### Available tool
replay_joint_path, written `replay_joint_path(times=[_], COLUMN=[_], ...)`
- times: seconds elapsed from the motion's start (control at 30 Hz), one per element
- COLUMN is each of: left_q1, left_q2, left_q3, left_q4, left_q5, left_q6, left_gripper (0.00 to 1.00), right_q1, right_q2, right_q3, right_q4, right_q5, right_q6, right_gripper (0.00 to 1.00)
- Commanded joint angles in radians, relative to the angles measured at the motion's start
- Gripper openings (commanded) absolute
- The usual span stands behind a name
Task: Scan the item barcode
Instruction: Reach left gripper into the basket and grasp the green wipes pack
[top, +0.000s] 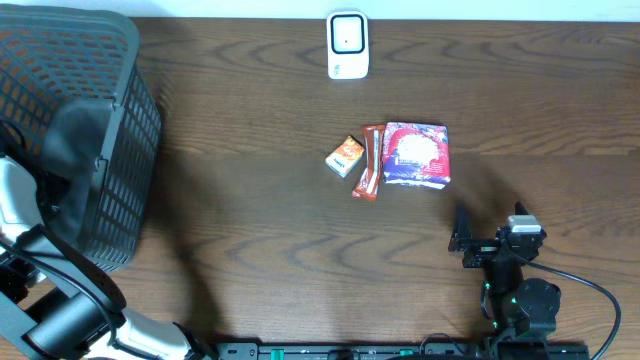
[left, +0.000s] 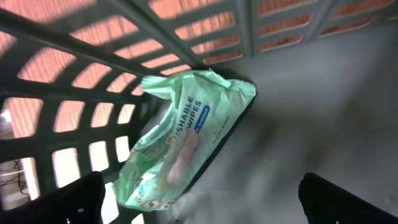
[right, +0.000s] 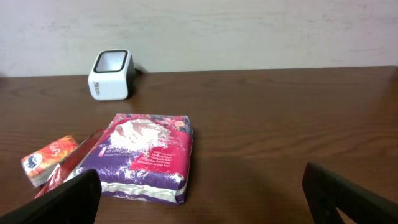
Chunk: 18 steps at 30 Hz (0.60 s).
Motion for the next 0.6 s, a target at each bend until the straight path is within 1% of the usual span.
replay_joint_path(times=[0.0,0.1,0.27,0.47,0.57], left_q1=[0.013,0.013,0.019,0.023,0.022], left_q2=[0.016,0.016,0.016,0.016,0.008], left_q3=[-0.043,-0.081,-0.143,-0.154,-0.148], left_q4=[0.027,0.064,0.132,0.141,0.133], left_q5=[-0.007,-0.010,-0.067,-0.075,-0.134], left_q6=[0.008,0.025,0.024,0.021,0.021], left_gripper=[0.98,0.98,0.98,0.98,0.98], right_q1=[-0.017,-0.018,-0.017,-0.018,-0.018], right_q2=[-0.006,-0.006,-0.006,-0.006,-0.006], right_q3=[-0.002,-0.002,-0.002,-0.002,-0.002], right_q4=[-0.004,-0.004,-0.004,-0.003,-0.004], right_q5=[0.008,0.008,0.008,0.008,0.008], right_q6=[0.000,0.000,0.000,0.000,0.000], right_gripper=[0.99,0.99,0.99,0.99,0.99])
